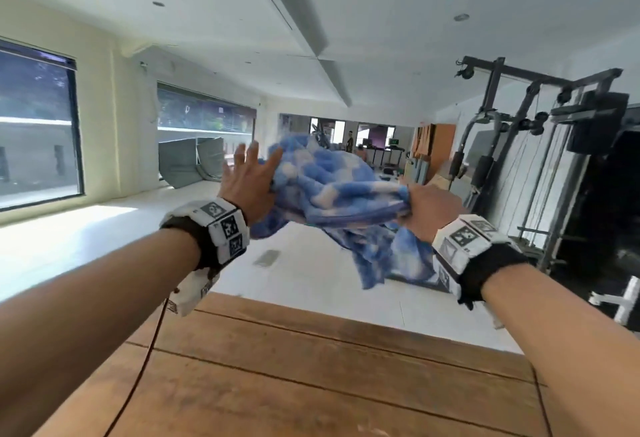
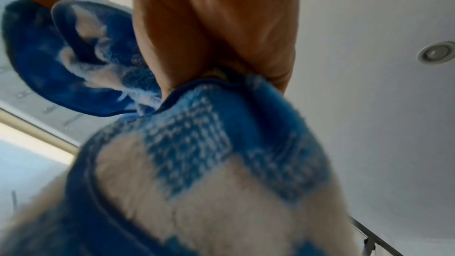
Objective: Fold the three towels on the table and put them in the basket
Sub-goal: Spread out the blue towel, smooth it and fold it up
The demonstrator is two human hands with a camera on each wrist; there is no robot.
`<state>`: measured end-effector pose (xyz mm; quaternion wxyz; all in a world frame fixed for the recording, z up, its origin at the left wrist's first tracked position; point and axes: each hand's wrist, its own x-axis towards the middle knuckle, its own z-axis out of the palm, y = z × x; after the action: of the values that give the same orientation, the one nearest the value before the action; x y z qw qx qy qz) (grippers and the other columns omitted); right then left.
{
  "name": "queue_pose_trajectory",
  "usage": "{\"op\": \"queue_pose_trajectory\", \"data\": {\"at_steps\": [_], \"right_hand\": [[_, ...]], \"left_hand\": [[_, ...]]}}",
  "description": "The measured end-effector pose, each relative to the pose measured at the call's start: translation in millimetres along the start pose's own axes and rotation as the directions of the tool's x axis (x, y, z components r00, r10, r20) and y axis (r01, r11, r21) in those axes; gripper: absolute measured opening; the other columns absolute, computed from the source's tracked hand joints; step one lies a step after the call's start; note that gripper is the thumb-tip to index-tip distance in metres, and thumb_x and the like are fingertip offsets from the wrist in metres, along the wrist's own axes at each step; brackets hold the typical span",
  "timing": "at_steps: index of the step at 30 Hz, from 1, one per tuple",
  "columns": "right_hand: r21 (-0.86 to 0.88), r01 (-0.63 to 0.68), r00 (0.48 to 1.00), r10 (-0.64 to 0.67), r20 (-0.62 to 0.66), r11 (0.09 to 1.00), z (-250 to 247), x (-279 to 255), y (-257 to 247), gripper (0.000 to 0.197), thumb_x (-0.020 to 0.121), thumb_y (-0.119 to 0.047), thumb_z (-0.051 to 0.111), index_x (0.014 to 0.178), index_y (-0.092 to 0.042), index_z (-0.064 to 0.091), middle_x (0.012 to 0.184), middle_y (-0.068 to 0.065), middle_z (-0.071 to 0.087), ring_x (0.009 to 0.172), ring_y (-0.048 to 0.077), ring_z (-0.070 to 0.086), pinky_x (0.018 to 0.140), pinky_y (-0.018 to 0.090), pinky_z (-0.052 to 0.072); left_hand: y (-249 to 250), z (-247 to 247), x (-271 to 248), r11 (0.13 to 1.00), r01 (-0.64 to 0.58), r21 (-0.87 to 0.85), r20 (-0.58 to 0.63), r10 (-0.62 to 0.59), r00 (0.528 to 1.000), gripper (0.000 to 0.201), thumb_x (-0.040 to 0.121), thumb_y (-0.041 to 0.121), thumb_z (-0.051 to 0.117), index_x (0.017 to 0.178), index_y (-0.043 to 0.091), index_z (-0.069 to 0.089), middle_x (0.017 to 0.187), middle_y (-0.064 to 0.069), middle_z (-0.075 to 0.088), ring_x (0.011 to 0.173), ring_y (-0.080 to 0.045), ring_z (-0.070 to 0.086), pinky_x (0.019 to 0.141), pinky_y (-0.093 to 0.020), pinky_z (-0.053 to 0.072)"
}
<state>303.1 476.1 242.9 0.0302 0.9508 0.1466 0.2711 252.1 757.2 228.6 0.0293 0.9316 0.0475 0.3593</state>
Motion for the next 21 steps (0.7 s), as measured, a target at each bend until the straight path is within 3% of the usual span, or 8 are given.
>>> {"op": "queue_pose_trajectory", "data": {"at_steps": [4,7,11,13,15,17,19,21], "right_hand": [[-0.150,-0.042,0.997,0.051,0.056,0.988,5.8,-35.5,4.3,0.019,0.092,-0.023,0.054,0.106,-0.013,0.062,0.108,0.010,0.066,0.100,0.029,0.064,0.078,0.035,0.050],[-0.195,-0.062,0.981,0.096,0.167,0.979,0.9,-58.2,1.0,0.022,0.095,-0.013,0.044,0.110,-0.010,0.060,0.114,0.011,0.063,0.106,0.030,0.062,0.082,0.036,0.049],[-0.253,0.006,0.929,0.088,0.360,0.968,-16.0,-96.1,-17.1,0.021,0.095,-0.015,0.046,0.110,-0.009,0.058,0.113,0.009,0.062,0.106,0.028,0.061,0.078,0.032,0.046],[-0.228,0.080,0.881,0.038,0.471,0.970,-21.4,-119.7,-30.9,0.010,0.093,-0.019,0.052,0.090,-0.009,0.055,0.093,0.005,0.059,0.094,0.028,0.059,0.070,0.029,0.041],[-0.168,0.120,0.816,-0.001,0.578,0.979,-21.3,-143.5,-46.3,0.022,0.090,-0.021,0.059,0.075,-0.010,0.048,0.078,0.003,0.050,0.080,0.027,0.054,0.064,0.027,0.036],[-0.125,0.142,0.749,-0.024,0.662,0.982,-15.4,-165.6,-61.0,0.022,0.087,-0.026,0.064,0.078,-0.009,0.053,0.081,0.008,0.055,0.074,0.025,0.054,0.060,0.025,0.036],[-0.068,0.127,0.709,-0.042,0.704,0.990,-6.5,-187.2,-74.3,0.026,0.084,-0.031,0.066,0.094,-0.007,0.062,0.096,0.015,0.063,0.081,0.025,0.056,0.066,0.026,0.038],[-0.032,0.095,0.665,-0.040,0.746,0.995,-1.3,-207.9,-86.2,0.032,0.085,-0.035,0.063,0.101,-0.007,0.065,0.104,0.014,0.066,0.083,0.023,0.053,0.072,0.029,0.042]], "left_hand": [[-11.4,18.3,-33.4,0.998,-0.039,0.050,0.152,0.031,0.988,0.049,0.088,0.020,0.052,0.136,0.021,0.038,0.127,-0.016,0.047,0.118,-0.037,0.045,0.089,-0.048,0.041],[-9.7,22.0,-59.8,0.996,-0.083,0.041,0.255,0.070,0.964,0.040,0.087,0.016,0.052,0.126,0.019,0.043,0.120,-0.014,0.051,0.110,-0.037,0.053,0.084,-0.045,0.043],[-13.7,26.1,-95.2,0.992,-0.087,-0.090,0.360,0.114,0.926,0.038,0.082,0.009,0.054,0.119,0.018,0.048,0.114,-0.014,0.052,0.106,-0.035,0.055,0.084,-0.043,0.046],[-16.4,25.3,-116.4,0.969,-0.125,-0.214,0.452,0.212,0.866,0.029,0.080,0.004,0.053,0.106,0.018,0.055,0.108,-0.014,0.054,0.102,-0.034,0.056,0.082,-0.041,0.046],[-20.0,25.4,-139.7,0.916,-0.135,-0.378,0.548,0.339,0.764,0.029,0.074,-0.005,0.052,0.077,0.024,0.049,0.090,-0.014,0.055,0.086,-0.031,0.056,0.074,-0.038,0.044],[-26.3,23.9,-163.3,0.880,-0.091,-0.466,0.600,0.390,0.699,0.032,0.072,-0.008,0.050,0.071,0.023,0.041,0.077,-0.005,0.052,0.073,-0.021,0.050,0.067,-0.033,0.041],[-31.7,22.2,-184.5,0.856,-0.041,-0.516,0.652,0.423,0.630,0.030,0.077,-0.005,0.049,0.069,0.023,0.042,0.067,0.000,0.050,0.063,-0.018,0.047,0.061,-0.029,0.041],[-35.7,21.7,-202.6,0.884,-0.046,-0.466,0.725,0.411,0.553,0.030,0.084,0.008,0.056,0.062,0.024,0.043,0.063,0.003,0.051,0.063,-0.016,0.049,0.065,-0.031,0.045]]}}
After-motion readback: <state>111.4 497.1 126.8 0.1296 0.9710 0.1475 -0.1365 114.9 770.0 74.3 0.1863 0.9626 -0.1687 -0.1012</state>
